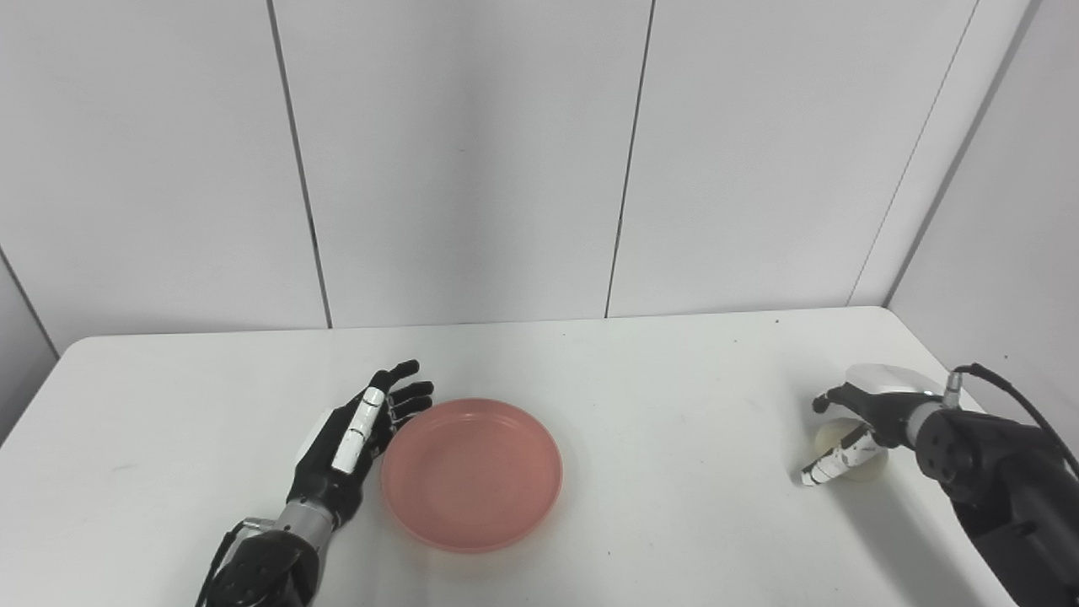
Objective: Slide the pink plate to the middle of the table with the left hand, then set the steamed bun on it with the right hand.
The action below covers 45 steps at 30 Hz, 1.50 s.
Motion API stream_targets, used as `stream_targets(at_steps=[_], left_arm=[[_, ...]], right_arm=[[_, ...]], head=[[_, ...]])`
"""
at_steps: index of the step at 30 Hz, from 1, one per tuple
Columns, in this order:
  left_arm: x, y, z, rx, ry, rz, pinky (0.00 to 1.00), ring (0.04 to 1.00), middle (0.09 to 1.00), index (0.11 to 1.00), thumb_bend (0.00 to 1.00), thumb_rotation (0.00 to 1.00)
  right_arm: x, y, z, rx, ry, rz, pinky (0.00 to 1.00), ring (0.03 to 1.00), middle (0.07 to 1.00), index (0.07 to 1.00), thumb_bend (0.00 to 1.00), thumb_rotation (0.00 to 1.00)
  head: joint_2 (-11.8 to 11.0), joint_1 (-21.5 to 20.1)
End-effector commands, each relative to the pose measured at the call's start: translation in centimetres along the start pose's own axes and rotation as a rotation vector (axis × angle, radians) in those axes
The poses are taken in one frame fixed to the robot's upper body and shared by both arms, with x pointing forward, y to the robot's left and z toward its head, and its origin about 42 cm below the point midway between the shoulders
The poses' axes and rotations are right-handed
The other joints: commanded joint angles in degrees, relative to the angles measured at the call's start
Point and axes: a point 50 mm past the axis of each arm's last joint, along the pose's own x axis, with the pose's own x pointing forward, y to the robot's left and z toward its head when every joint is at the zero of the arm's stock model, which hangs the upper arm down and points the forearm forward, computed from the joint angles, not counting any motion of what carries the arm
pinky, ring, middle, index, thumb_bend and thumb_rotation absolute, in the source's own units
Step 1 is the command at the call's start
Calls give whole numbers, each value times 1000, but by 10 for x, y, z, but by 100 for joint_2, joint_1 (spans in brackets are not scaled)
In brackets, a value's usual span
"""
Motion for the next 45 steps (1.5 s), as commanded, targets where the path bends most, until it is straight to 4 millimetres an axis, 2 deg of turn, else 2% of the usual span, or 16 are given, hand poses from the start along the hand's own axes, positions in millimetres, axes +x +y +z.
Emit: stream_targets(at_steps=[1,6,13,18,22,28,34,39,45], left_arm=[[4,1,5,13,7,-17,796,804,788,826,697,904],[4,1,4,9,9,-24,798,805,788,827,696,904],[4,1,4,7,16,-22,795,802,784,822,694,903],[4,2,4,10,16,-27,790,804,788,827,696,909],[4,2,4,7,19,-27,789,805,789,828,703,906],[4,2,4,9,18,-27,785,802,784,825,703,906],[4,1,5,7,18,-30,788,806,788,832,676,913],[5,1,3,6,24,-29,784,802,786,828,693,904],[5,1,2,13,23,-32,782,799,780,826,698,908]], right_arm=[[-4,-20,-6,22,18,-59,909,930,919,819,1000,442],[-1,-15,-7,55,16,-50,883,916,918,819,1000,422],[0,-15,-8,60,25,-59,971,933,919,819,1000,417],[-2,-17,-9,36,52,-71,857,950,941,821,1000,400],[-3,-21,-12,21,62,-62,772,922,940,836,1000,397],[-4,-24,-14,34,62,-44,732,906,940,839,1000,380],[-3,-25,-17,32,65,-31,738,896,933,846,1000,373],[-1,-25,-18,52,53,-20,717,883,945,852,1000,335],[-1,-25,-16,65,50,-30,593,807,929,845,1000,273]], head=[[6,7],[15,5],[23,6],[22,4],[22,1],[30,1],[29,3],[20,0],[24,9]])
